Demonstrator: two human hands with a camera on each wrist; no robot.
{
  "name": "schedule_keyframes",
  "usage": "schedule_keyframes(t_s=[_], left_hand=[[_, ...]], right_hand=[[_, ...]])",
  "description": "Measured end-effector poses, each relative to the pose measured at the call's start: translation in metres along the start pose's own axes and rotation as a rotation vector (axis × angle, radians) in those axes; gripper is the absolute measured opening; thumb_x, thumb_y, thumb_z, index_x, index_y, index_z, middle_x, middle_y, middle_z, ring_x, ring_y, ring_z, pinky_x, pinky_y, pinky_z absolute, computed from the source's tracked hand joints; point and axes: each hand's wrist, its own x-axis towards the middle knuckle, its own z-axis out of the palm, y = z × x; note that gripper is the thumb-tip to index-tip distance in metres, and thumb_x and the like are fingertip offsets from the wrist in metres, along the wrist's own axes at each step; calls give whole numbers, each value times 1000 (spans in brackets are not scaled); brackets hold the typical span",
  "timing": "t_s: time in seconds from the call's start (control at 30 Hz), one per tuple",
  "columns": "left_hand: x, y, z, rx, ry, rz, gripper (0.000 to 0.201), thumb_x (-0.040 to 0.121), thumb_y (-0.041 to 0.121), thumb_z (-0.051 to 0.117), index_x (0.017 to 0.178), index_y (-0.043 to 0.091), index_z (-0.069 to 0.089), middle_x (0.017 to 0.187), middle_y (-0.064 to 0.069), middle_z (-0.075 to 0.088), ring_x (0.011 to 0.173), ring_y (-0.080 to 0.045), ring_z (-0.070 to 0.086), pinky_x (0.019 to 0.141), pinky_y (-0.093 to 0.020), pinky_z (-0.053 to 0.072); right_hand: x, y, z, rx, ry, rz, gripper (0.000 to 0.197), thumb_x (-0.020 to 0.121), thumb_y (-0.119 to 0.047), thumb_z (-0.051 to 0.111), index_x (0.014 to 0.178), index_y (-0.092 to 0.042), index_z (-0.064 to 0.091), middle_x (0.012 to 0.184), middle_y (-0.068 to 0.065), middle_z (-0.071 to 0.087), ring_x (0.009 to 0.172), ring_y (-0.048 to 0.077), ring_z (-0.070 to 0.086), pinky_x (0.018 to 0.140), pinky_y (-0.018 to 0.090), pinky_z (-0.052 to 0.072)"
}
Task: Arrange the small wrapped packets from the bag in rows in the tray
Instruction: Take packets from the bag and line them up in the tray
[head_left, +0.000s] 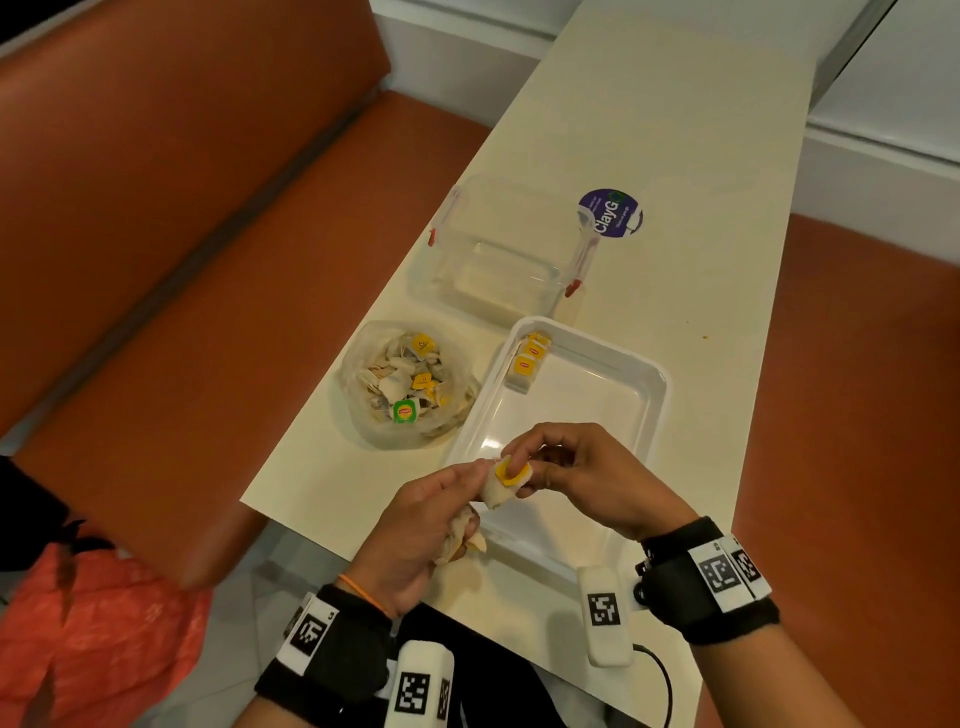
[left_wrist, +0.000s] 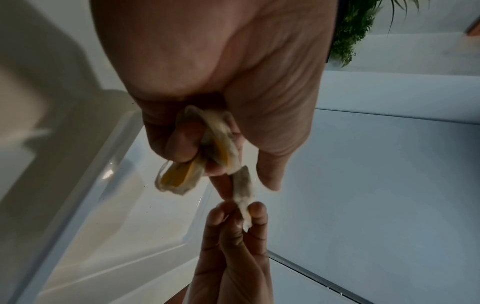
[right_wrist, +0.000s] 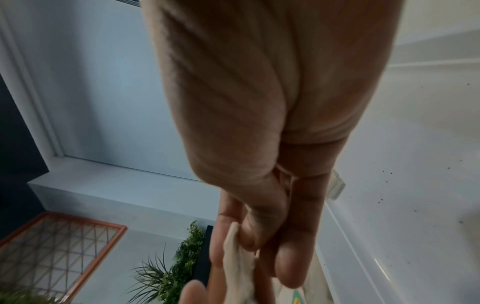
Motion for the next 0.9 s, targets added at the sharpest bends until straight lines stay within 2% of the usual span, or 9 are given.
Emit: schedule_keyframes(t_s=[0.1,0.2,0.3,0.37,0.43,0.57,0.67,0.77,0.9], left_hand=[[1,-2,4,61,-1,-25,31,83,44,75,99,18,84,64,1,53,55,-9,43,50,-20,37],[1,-4,10,96,-16,-2,23,86,34,78,97,15,81,63,1,51,54,-11,41,49,-21,38],[5,-8,13,63,69,51,10,92,26,77,95,16,79,71,-5,52,56,-13,42,50,-22,38],[9,-10,14,60,135,101,11,94,25,76,98,14,78,74,-5,57,57,-12,43,52,-23,39],[12,-10,15,58,176,137,14,94,23,76,103,12,78,74,-2,64,56,-9,45,52,-21,39],[15,-14,16,47,168,116,19,96,26,74,106,11,79,76,-1,64,56,-11,39,50,-20,36],[17,-17,13,16,199,76,22,95,28,74,110,13,79,82,-2,70,56,-13,39,47,-19,37],[17,-19,5,-1,263,33,23,94,32,76,110,15,78,94,-6,76,59,-15,43,46,-20,41],[18,-23,-11,13,295,2,25,93,31,77,114,18,77,100,-7,78,71,-15,55,60,-26,44]], right_hand=[[-1,3,-5,-36,-8,2,14,96,6,65,95,-4,75,99,12,77,91,31,74,85,33,58],[-2,4,-7,-40,-23,7,18,96,6,64,102,-6,76,102,12,76,93,31,74,88,36,60],[-4,5,-8,100,-8,33,37,99,7,60,125,-16,71,115,11,74,98,35,75,95,41,60],[-5,8,-6,253,-1,69,46,97,4,66,137,-17,62,119,15,72,103,39,74,97,44,59],[-4,14,2,316,50,94,44,92,-1,74,134,-12,64,117,17,73,105,40,73,97,44,59],[5,30,26,351,265,128,20,91,-10,77,108,0,75,104,23,76,93,32,74,85,35,61],[16,39,28,499,286,156,23,92,-10,74,110,5,72,107,23,76,93,29,74,88,36,61],[36,42,18,481,384,185,23,95,-10,73,112,5,71,101,18,77,87,24,73,87,34,63],[76,50,0,288,531,230,17,95,-8,74,107,4,71,90,13,74,78,20,70,73,27,63]])
